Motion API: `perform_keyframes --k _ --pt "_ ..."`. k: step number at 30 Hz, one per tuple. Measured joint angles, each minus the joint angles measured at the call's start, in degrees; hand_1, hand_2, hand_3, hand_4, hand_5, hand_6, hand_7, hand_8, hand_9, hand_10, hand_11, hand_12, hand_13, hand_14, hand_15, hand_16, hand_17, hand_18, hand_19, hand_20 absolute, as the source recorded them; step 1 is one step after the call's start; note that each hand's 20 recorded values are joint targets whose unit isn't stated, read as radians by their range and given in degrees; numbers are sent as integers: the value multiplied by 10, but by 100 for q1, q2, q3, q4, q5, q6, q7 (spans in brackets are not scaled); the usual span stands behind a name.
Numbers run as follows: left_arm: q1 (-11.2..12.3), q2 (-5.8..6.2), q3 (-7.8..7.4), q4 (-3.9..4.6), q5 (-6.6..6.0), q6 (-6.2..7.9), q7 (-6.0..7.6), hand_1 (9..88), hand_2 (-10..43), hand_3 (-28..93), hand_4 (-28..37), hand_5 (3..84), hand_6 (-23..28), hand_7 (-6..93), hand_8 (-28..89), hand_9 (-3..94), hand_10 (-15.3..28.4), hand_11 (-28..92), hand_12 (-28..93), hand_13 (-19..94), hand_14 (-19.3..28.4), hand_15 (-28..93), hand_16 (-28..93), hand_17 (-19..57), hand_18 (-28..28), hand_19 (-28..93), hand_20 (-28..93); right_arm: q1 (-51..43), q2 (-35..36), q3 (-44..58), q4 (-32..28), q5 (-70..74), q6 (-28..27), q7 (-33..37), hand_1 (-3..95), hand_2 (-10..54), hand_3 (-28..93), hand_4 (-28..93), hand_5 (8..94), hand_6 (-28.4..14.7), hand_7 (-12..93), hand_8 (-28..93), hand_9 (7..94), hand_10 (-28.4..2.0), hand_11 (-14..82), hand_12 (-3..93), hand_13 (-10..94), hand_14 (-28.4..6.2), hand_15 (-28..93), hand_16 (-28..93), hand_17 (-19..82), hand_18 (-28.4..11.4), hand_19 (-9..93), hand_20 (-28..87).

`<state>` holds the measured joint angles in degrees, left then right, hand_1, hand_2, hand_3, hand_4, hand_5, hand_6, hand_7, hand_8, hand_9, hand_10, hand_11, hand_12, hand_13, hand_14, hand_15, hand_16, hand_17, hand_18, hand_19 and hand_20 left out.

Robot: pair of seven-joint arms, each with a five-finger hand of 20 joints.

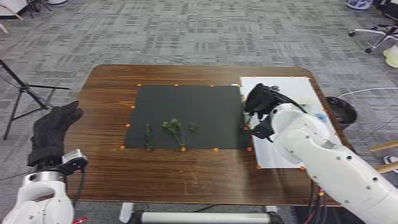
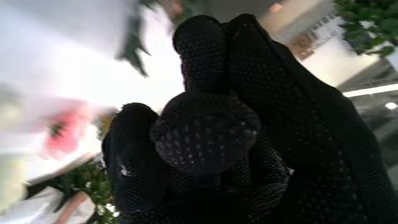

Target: Arrange flowers

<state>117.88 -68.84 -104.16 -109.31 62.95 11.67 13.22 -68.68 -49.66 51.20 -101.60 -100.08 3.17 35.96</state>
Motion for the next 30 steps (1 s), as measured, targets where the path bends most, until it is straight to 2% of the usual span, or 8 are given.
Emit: perform_keyframes --k 5,6,9,12,15,23,28,30 --pt "-2 7 9 -2 0 2 -2 198 78 668 -283 523 34 134 -67 492 149 219 135 376 170 191 7 67 114 91 169 99 67 16 -181 -44 -15 -103 593 -95 547 -21 700 -37 297 242 891 -101 180 459 933 -12 503 368 648 -109 932 495" --pt "-4 9 14 -2 0 2 -3 197 78 668 -283 523 34 134 -67 492 149 219 136 376 170 192 7 67 114 91 169 121 67 16 -189 -122 -80 -113 537 -95 547 -19 690 -43 272 240 857 -114 237 391 928 -17 502 376 644 -113 932 504" --pt "-9 11 31 -2 0 2 -3 198 79 667 -283 523 34 134 -66 492 149 219 136 376 170 191 7 66 114 90 169 152 65 29 -190 -527 -560 -145 348 -93 615 -39 666 -54 224 -11 806 -153 271 280 912 -34 514 374 629 -130 932 531" --pt "-9 11 35 -2 0 1 -6 198 79 667 -283 523 34 135 -66 493 150 219 135 377 170 191 7 66 114 91 169 104 51 144 -184 -777 -1273 -148 264 -70 595 -42 639 -52 181 -35 780 -173 237 265 902 -43 518 374 618 -144 932 547" --pt "-5 10 34 -8 0 1 -8 197 79 668 -283 523 33 136 -66 493 150 219 135 377 170 192 7 66 114 91 169 -9 53 233 -184 -778 -1680 -135 235 -62 574 -40 623 -58 150 -31 766 -183 220 262 900 -48 522 369 617 -148 932 553" --pt "-8 5 34 -10 3 -1 -9 199 79 666 -283 524 31 136 -67 493 150 218 135 377 170 192 7 66 114 91 169 -283 36 167 -219 -887 -1902 -16 264 -95 540 -35 610 -88 169 3 755 -194 200 261 896 -50 529 365 622 -139 932 549" --pt "-9 -3 36 -8 3 -1 -12 199 79 667 -283 523 32 136 -67 493 151 218 135 376 170 192 6 66 114 91 169 -272 -13 45 -272 -1195 -1944 18 443 -95 559 -71 554 -89 409 -32 747 -162 342 331 907 -31 556 358 650 -111 932 551" --pt "-8 -8 36 -8 3 -1 -15 200 79 667 -283 523 32 136 -66 492 150 218 135 376 170 192 7 66 114 91 170 -257 -14 -139 -252 -1483 -1795 1 529 -95 510 -64 553 -81 423 161 782 -144 310 423 916 -23 551 365 661 -98 932 534"
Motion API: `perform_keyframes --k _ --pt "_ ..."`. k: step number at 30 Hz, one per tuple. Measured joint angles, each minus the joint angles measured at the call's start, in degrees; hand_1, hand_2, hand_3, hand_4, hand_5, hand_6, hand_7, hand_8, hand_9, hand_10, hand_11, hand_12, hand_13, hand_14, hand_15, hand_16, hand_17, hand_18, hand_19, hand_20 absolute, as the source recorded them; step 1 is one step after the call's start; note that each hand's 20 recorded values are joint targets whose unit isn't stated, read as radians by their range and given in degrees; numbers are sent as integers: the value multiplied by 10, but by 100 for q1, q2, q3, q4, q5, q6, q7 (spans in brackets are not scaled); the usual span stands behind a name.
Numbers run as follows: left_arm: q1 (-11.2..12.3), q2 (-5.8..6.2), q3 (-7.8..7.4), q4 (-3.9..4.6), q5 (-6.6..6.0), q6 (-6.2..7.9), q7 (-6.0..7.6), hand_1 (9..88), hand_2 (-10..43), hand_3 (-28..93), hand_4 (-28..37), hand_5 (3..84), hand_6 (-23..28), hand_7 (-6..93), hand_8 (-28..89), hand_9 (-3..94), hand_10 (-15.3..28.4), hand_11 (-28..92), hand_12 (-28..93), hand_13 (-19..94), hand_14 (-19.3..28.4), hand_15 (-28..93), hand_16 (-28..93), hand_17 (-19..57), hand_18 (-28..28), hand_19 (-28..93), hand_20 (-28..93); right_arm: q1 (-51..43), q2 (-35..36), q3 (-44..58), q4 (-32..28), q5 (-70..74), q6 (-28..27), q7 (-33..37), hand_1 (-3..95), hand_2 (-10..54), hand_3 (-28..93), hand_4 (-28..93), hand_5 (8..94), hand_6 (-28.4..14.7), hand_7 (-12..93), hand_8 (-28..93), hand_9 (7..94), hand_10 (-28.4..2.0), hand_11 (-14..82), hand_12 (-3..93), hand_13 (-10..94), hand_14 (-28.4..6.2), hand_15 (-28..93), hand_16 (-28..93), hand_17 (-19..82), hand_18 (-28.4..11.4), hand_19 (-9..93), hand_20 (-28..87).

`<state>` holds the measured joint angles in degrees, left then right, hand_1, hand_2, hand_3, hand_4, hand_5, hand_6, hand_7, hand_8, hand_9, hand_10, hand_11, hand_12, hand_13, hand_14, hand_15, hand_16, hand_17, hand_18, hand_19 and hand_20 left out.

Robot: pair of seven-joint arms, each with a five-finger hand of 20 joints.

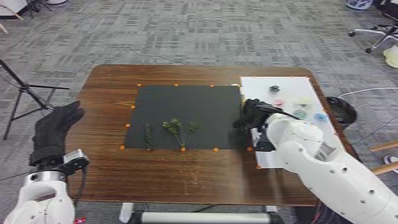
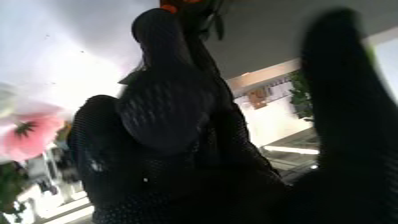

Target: Arrange flowers

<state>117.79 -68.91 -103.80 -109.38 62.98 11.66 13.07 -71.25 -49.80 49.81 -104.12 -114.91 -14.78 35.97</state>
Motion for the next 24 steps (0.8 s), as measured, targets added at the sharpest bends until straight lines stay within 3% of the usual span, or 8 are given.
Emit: perform_keyframes --k 2,4,5,6,7,8,13,24 --pt "0 -5 0 0 0 1 -4 201 78 668 -283 523 32 135 -67 492 150 218 135 376 170 192 6 66 114 91 169 3 -12 -186 38 -231 258 -4 774 -95 -11 275 562 -66 438 262 830 -123 250 486 926 -16 540 369 674 -84 926 520" --pt "0 -11 -1 0 3 1 -7 203 78 668 -283 524 32 135 -66 492 150 218 135 376 170 192 7 66 114 91 169 -14 -47 -281 89 -263 491 -2 899 -95 -230 443 582 -56 446 289 875 -110 199 516 936 -13 532 358 689 -74 924 482" --pt "0 -16 -2 0 3 1 -8 203 77 669 -283 524 32 136 -66 493 150 218 135 376 170 193 7 66 114 91 169 -33 -71 -278 97 -233 568 3 840 -95 -38 332 599 -54 429 291 883 -110 203 502 937 -12 535 343 691 -73 922 473" --pt "0 -21 -3 0 4 1 -8 203 76 671 -283 524 32 136 -66 493 150 218 135 376 170 193 6 66 114 91 169 -42 -95 -261 96 -179 620 8 745 -95 267 121 620 -52 402 288 890 -111 211 482 937 -12 541 325 697 -69 918 464" --pt "2 -25 -4 0 4 1 -9 204 76 669 -283 524 33 136 -67 493 150 218 135 376 170 193 6 66 114 91 169 -52 -115 -245 98 -98 634 17 712 -95 391 34 642 -54 372 276 894 -112 220 465 937 -13 545 317 702 -66 914 459" --pt "3 -29 -5 -1 4 3 -10 204 76 669 -283 524 33 135 -67 493 150 218 135 376 170 193 6 66 114 91 169 -60 -136 -218 91 -1 657 18 705 -95 429 2 663 -57 333 280 893 -113 234 445 937 -13 546 313 703 -65 913 457" --pt "14 -34 -6 -6 4 6 -16 205 76 671 -283 524 33 136 -67 493 151 219 135 375 170 192 6 66 114 91 169 -97 -219 -18 110 624 678 110 706 -95 463 -21 692 -65 278 280 894 -115 241 428 937 -15 542 306 711 -58 898 450" --pt "22 -29 -7 -13 2 7 -28 207 76 668 -283 523 34 135 -66 492 150 219 135 376 170 193 6 66 114 94 169 -117 -228 341 208 2056 1172 287 693 -95 493 -15 695 -68 297 277 896 -121 256 419 937 -13 553 294 721 -54 885 469"
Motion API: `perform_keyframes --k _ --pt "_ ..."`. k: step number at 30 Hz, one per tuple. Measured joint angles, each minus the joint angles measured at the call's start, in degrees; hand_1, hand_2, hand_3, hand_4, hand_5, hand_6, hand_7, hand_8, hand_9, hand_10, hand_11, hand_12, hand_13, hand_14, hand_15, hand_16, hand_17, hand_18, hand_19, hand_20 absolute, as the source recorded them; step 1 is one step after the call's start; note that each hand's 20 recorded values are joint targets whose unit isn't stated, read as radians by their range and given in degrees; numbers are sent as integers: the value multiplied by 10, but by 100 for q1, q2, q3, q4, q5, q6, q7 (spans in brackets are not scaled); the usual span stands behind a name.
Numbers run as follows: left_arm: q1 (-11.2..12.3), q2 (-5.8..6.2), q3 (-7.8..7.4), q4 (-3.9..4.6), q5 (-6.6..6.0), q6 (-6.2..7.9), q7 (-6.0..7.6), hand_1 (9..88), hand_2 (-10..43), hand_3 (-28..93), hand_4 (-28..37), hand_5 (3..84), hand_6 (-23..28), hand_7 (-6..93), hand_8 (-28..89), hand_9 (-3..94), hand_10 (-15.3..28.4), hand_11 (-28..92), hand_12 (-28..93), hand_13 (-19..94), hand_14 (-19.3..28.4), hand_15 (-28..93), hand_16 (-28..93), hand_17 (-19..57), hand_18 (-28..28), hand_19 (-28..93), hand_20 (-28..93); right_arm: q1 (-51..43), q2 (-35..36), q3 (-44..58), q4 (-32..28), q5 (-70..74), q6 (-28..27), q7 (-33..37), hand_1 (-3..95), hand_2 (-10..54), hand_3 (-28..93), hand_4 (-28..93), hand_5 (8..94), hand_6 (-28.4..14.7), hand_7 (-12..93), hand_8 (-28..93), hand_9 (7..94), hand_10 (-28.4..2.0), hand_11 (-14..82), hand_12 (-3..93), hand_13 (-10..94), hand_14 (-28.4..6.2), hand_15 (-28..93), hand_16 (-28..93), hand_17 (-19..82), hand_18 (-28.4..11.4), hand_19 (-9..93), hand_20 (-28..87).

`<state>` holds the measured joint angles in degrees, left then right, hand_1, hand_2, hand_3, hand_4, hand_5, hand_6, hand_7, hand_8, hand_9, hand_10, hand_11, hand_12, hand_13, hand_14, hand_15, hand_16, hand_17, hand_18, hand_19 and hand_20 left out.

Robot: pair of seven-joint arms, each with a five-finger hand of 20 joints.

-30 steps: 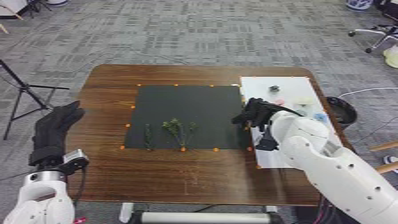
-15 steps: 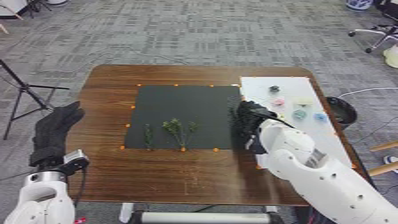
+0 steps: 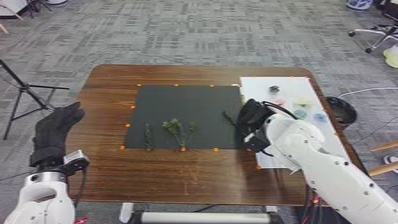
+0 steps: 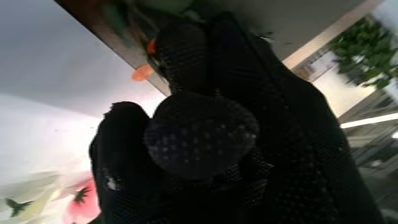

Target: Arrange flowers

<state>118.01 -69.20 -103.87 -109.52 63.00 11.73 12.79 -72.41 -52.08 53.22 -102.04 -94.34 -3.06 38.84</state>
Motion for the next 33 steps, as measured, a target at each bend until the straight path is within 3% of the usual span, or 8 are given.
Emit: perform_keyframes --k 6,11,15,18,21,24,25,33 --pt "-12 20 18 0 0 0 -18 209 78 666 -283 523 34 136 -66 493 150 220 135 376 170 193 6 66 114 93 169 15 78 109 -161 143 568 -152 688 -95 502 -12 692 -69 316 269 897 -119 259 420 937 -12 558 290 725 -53 884 476" --pt "-18 38 28 2 0 0 -28 209 78 665 -283 524 35 136 -67 492 150 221 135 376 170 194 6 66 114 93 169 116 170 147 -399 -2 647 -438 649 -95 525 7 674 -62 342 268 891 -114 256 432 937 -13 550 296 722 -55 884 486" --pt "-19 40 28 2 0 0 -28 208 78 667 -283 524 35 135 -67 492 151 220 135 376 169 193 6 66 114 93 169 203 227 45 -419 -881 476 -528 562 -95 468 35 666 -62 316 270 857 -129 303 360 937 -20 534 322 709 -66 899 487" --pt "-20 40 30 2 0 0 -28 208 79 666 -283 523 34 136 -67 492 151 220 135 376 169 192 6 66 114 94 169 186 241 18 -384 -1436 277 -529 505 -95 504 23 665 -68 285 264 844 -140 327 291 937 -23 530 329 705 -68 906 480" --pt "-19 40 30 1 0 0 -28 208 79 667 -283 523 34 136 -67 492 150 221 135 377 169 192 6 66 114 94 169 117 250 15 -336 -1632 155 -521 478 -95 525 14 667 -72 268 248 842 -142 322 284 937 -24 529 330 703 -69 909 477" --pt "-18 39 30 -2 0 0 -28 207 78 668 -283 524 35 135 -67 492 150 220 134 376 170 193 6 66 114 94 169 6 259 39 -308 -1678 37 -503 417 -95 592 -18 668 -83 269 14 837 -146 303 277 937 -27 519 342 699 -70 914 469" --pt "-17 37 30 -4 0 -1 -28 207 78 670 -283 524 35 135 -67 492 150 221 135 376 170 193 6 66 114 94 169 -36 260 55 -302 -1679 -12 -494 411 -95 587 -19 667 -85 267 -15 834 -147 298 275 937 -27 518 344 699 -70 914 468" --pt "-17 34 30 -14 2 -2 -28 221 65 681 -283 524 34 136 -67 491 150 221 136 376 169 192 6 66 114 94 169 -242 254 59 -268 -1826 -308 -441 407 -95 566 -24 658 -93 246 -20 827 -153 295 275 937 -27 512 352 697 -68 913 468"
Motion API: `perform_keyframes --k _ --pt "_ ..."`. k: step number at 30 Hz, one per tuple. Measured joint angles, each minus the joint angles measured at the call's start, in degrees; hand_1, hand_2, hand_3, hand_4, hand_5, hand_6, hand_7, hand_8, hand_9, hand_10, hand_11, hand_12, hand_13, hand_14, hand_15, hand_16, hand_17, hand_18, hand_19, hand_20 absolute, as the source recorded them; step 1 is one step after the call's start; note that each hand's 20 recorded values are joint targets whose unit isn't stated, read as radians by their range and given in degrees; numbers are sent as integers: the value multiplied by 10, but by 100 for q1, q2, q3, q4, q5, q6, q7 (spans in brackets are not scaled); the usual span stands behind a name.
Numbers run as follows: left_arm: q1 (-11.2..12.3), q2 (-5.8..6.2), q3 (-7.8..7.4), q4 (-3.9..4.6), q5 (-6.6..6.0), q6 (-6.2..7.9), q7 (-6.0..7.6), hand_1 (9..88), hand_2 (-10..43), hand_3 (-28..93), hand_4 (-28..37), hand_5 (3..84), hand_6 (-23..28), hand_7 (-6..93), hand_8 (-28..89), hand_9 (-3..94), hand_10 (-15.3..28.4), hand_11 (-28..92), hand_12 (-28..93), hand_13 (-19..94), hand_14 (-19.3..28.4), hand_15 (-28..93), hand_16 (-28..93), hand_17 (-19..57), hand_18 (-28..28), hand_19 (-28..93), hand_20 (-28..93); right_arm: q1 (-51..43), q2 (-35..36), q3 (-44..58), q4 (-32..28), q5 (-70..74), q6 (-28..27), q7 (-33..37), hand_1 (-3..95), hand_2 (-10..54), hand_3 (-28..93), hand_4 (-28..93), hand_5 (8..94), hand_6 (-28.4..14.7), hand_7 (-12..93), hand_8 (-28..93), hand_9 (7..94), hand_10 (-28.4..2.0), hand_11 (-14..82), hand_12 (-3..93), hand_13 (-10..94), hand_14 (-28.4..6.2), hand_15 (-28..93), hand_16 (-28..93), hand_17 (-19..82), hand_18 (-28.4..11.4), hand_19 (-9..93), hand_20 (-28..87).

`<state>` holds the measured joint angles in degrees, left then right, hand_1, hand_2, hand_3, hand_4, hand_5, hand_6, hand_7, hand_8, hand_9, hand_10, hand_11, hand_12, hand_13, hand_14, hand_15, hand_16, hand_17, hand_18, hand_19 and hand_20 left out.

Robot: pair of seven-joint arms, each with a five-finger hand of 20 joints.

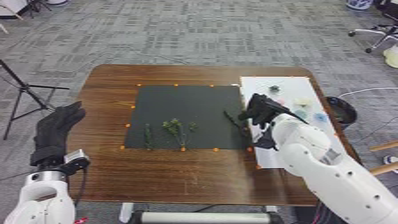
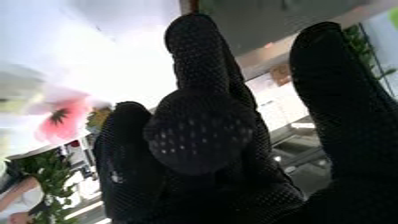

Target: Arrange flowers

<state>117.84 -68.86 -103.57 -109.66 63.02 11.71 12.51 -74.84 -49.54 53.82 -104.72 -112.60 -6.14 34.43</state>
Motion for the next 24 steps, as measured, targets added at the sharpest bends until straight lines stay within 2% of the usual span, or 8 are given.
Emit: perform_keyframes --k 5,8,10,11,14,15,16,24 --pt "-1 -4 0 -4 4 -1 -3 234 59 682 -283 523 34 137 -67 492 149 221 135 376 169 193 6 66 114 94 168 -5 -12 -184 34 -483 -15 2 463 -95 561 -44 630 -89 326 14 838 -148 346 296 937 -21 534 334 708 -60 913 464" --pt "-1 -8 -1 -7 10 -2 -6 239 56 683 -283 523 34 137 -67 492 149 221 135 377 169 193 6 66 114 94 168 -3 -40 -324 81 -730 23 5 561 -95 443 5 609 -80 349 231 845 -140 329 361 937 -19 542 326 710 -56 911 467" --pt "-1 -13 -1 -9 12 -3 -6 241 56 683 -283 523 33 137 -68 492 149 221 135 376 170 193 6 67 114 93 168 -3 -67 -385 113 -769 45 10 843 -95 -207 432 602 -74 384 270 857 -128 287 429 937 -15 547 324 716 -52 907 468" --pt "-1 -16 -1 -10 13 -3 -6 242 55 682 -283 523 34 138 -67 492 150 221 135 376 169 192 6 66 114 94 168 -5 -84 -403 128 -770 52 17 872 -95 -253 466 602 -72 392 273 862 -125 280 440 937 -14 550 322 718 -52 906 468" --pt "0 -29 -3 -14 18 -3 -6 244 55 683 -283 524 34 137 -68 492 150 221 135 376 168 193 6 67 114 93 168 -16 -137 -414 141 -725 98 61 863 -95 -160 438 611 -68 409 275 879 -118 261 457 937 -13 563 297 725 -51 904 463" --pt "1 -32 -4 -16 18 -3 -7 244 54 683 -283 523 34 138 -68 492 149 222 135 376 168 192 6 67 114 93 168 -20 -156 -406 140 -668 122 77 751 -95 218 174 617 -65 414 277 883 -117 272 450 937 -12 569 290 727 -51 902 464" --pt "2 -34 -5 -18 18 -3 -7 244 54 683 -283 523 33 137 -68 492 150 222 135 376 168 192 6 67 114 94 168 -23 -177 -394 131 -577 160 86 713 -95 379 59 623 -63 417 275 883 -117 286 438 937 -11 572 285 730 -50 900 463" --pt "4 -40 -6 -27 19 0 -10 247 55 681 -283 523 34 137 -68 492 149 222 134 375 170 194 6 66 114 94 168 -71 -235 -352 162 -89 439 93 707 -95 452 12 634 -71 424 262 888 -123 308 429 937 -6 580 279 741 -42 891 462"
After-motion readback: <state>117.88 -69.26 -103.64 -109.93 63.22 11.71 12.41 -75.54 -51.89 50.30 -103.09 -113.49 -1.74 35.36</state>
